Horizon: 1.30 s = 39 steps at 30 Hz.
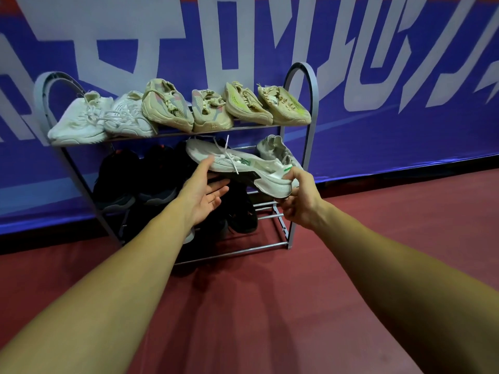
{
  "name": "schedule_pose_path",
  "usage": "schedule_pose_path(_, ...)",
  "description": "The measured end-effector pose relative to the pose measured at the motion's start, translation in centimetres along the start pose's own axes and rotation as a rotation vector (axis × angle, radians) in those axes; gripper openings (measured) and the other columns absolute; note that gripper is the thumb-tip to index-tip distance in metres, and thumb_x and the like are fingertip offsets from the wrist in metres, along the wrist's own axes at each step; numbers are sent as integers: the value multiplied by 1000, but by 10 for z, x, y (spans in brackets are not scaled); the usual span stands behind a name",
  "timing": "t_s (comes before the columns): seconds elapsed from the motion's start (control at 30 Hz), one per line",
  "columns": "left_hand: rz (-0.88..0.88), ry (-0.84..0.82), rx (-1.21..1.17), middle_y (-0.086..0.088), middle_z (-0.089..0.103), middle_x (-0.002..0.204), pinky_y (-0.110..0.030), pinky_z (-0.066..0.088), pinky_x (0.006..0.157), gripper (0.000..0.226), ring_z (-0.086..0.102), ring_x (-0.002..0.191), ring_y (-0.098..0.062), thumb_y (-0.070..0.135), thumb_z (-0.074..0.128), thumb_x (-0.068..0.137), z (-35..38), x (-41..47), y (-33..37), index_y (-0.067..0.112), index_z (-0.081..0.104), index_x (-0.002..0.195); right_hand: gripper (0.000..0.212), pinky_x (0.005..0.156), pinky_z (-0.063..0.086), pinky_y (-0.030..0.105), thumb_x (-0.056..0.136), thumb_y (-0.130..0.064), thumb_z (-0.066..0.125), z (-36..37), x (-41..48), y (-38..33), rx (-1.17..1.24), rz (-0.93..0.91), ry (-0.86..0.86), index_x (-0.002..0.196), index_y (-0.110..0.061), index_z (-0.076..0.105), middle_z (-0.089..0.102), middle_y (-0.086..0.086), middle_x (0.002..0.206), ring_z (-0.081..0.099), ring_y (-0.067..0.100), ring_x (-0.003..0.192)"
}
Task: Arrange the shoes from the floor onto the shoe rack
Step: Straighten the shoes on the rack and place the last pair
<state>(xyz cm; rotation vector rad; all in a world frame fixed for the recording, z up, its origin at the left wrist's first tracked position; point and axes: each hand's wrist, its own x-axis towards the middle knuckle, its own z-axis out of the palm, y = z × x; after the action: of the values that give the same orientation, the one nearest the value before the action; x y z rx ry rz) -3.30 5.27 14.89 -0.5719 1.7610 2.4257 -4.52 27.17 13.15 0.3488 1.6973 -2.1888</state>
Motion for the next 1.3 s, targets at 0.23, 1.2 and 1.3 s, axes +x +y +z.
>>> schedule_pose_path(0.23, 71, 113, -104, -2, 70, 83, -20, 21, 39, 45, 60, 64, -13, 59, 56, 83, -6, 1, 8, 21, 65, 108, 15, 54, 14, 24, 70, -31, 52, -9, 1, -4, -16, -2, 56, 61, -20, 48, 35, -7, 50, 26, 9, 44)
schedule_pose_path(1.2, 73, 1, -97, 2, 55, 66, -18, 10, 36, 20, 49, 46, -13, 31, 50, 80, -30, 8, -9, 14, 59, 87, 41, 41, 30, 19, 83, -49, 76, 7, 18, -10, 272, -233, 281, 74, -10, 66, 50, -4, 52, 41, 6, 37)
schedule_pose_path(1.3, 77, -38, -146, -1, 60, 66, -21, 10, 40, 17, 48, 48, -13, 23, 49, 80, -24, 4, -10, 11, 58, 87, 32, 44, 28, 18, 85, -41, 78, 9, 21, -13, 282, -228, 188, 91, -11, 69, 63, 1, 75, 46, 7, 48)
